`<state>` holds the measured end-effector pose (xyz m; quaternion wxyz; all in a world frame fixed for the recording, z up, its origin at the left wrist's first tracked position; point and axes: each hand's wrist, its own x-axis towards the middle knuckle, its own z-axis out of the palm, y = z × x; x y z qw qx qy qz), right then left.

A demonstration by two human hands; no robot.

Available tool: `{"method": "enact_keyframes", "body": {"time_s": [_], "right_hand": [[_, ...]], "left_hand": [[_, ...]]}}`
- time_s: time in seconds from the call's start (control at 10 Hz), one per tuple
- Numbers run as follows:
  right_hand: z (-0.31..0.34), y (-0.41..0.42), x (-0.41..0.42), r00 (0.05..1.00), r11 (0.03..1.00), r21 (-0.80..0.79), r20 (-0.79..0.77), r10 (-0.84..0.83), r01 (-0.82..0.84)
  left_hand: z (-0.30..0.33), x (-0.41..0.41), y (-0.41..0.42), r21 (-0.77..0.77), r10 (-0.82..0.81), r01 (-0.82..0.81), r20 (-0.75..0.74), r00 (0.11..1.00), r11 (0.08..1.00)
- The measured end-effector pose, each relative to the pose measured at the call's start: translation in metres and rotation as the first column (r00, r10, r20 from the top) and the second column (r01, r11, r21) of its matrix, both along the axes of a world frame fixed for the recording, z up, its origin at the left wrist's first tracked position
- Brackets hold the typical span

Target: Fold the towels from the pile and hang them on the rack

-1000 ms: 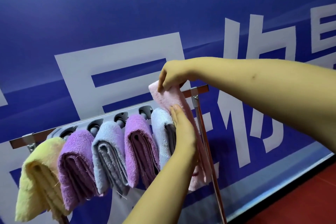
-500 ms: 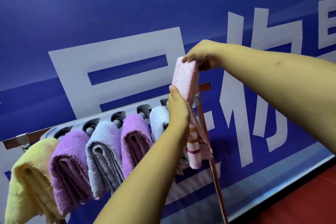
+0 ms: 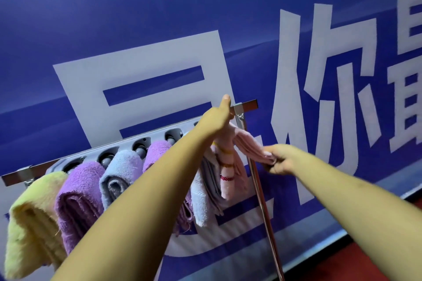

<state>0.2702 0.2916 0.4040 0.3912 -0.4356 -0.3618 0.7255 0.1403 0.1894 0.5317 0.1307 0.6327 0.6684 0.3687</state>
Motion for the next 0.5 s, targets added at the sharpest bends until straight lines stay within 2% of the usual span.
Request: {"method": "enact_keyframes", "body": {"time_s": [0.2,0.3,0.4,0.5], "right_hand": [[-0.02,-0.025,-0.035,0.982,0.996,-0.067,-0.181,0.049,-0.062],[-0.017,-0.033,-0.032,0.992,0.998,-0.027,-0.117,0.055,-0.059],[-0.012,-0.046,-0.022,0.984,0.994,0.024,0.147,0.103,-0.107],[-0.002,-0.064,-0.01,0.956,0.987,0.157,0.292,-0.012,-0.036]], "left_hand": [[0.003,-0.018,-0.005,-0.036,-0.001,0.003,0.067,0.998,0.999],[0.005,-0.019,-0.013,-0.026,-0.03,0.03,-0.021,0.999,0.999],[0.004,-0.017,-0.023,-0.005,-0.016,0.016,-0.157,0.988,1.0],[0.005,-0.021,-0.034,0.018,0.008,-0.005,-0.163,0.987,1.0]]}}
